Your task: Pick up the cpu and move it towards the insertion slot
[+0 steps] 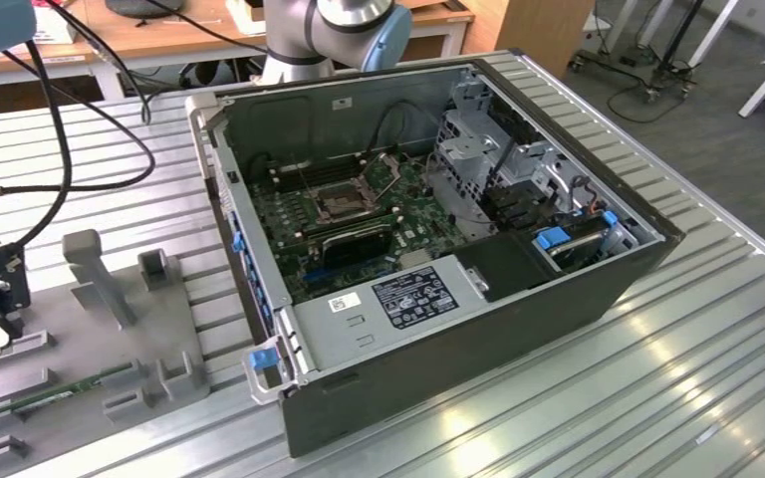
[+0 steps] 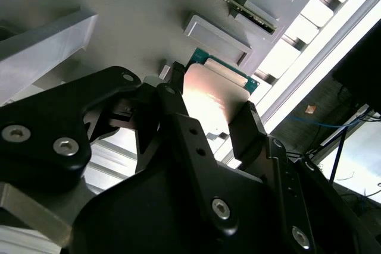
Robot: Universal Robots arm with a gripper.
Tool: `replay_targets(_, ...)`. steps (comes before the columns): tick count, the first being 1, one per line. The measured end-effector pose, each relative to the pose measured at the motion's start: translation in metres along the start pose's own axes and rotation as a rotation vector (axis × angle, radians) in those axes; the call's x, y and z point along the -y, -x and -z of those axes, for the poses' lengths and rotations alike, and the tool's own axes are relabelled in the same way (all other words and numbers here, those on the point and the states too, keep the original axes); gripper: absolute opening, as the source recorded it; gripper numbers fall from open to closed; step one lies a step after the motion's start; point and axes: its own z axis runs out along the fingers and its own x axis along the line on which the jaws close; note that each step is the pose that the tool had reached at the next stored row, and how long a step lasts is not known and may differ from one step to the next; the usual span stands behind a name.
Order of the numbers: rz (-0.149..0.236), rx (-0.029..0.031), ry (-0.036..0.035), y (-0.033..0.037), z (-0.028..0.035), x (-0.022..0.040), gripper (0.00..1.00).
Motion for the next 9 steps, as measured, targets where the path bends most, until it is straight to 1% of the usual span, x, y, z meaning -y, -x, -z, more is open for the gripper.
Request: replay_targets(9, 0.0, -0.0001, 0.0, 0.0, 0.0121, -0.0003, 0.55)
